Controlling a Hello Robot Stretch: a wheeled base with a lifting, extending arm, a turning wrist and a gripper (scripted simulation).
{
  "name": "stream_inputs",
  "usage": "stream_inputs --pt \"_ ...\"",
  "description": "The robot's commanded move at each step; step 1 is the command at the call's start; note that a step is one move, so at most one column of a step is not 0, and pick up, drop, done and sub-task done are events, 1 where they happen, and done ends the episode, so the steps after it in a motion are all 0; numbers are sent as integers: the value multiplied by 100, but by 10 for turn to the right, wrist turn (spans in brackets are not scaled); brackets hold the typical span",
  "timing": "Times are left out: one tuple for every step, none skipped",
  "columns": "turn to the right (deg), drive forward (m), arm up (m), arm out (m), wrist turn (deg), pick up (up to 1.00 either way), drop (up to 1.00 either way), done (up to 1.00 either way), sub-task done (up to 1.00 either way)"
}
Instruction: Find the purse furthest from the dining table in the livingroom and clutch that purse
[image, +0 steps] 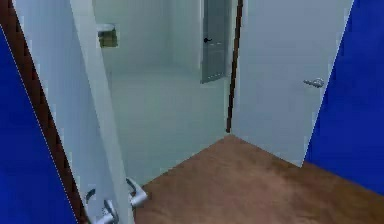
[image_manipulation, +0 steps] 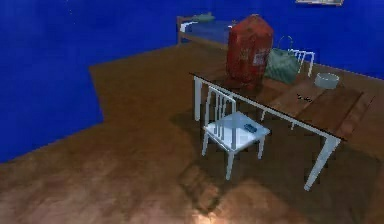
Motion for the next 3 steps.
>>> stream_inputs --pt "450 0 0 0 0 0 0 0 0" --pt "450 0 0 0 0 0 0 0 0" --pt "450 0 0 0 0 0 0 0 0"
